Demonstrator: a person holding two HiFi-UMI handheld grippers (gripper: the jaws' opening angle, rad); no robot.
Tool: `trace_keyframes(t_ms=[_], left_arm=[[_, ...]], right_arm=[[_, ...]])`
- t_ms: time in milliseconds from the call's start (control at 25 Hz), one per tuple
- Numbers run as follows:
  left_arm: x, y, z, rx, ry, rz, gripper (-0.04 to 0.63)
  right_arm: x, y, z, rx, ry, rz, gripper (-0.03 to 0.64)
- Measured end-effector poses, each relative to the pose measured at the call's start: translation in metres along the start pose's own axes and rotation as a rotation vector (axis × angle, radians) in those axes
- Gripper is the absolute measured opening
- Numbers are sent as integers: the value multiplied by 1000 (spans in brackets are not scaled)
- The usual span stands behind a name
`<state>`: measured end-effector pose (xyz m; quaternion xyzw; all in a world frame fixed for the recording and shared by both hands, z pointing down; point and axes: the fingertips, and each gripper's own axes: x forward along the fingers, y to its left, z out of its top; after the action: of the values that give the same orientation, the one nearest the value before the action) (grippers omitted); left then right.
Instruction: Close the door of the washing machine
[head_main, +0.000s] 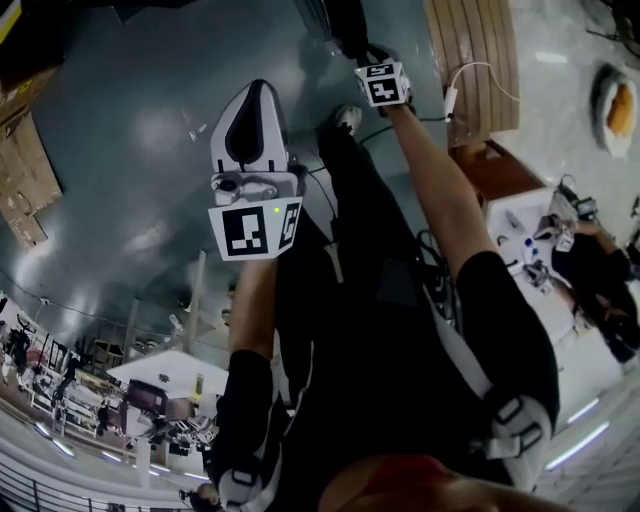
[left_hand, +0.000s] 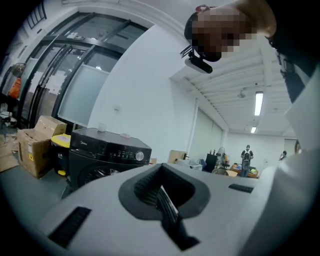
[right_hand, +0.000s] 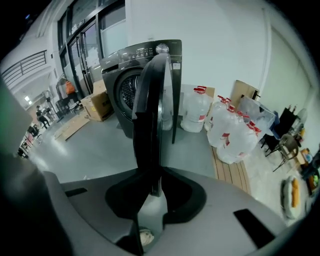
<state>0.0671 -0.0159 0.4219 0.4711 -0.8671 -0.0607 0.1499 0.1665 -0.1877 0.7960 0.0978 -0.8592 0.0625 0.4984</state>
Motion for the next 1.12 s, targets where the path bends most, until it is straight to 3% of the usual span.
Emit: trace_keyframes(t_ms=[600, 1120], left_arm=[[-36, 130, 21, -43, -2, -47, 5], [-59, 256, 39, -36, 2, -98, 5]], right_arm=[[29, 120, 24, 169, -29, -117, 63], [67, 218, 69, 311, -47, -155, 74]])
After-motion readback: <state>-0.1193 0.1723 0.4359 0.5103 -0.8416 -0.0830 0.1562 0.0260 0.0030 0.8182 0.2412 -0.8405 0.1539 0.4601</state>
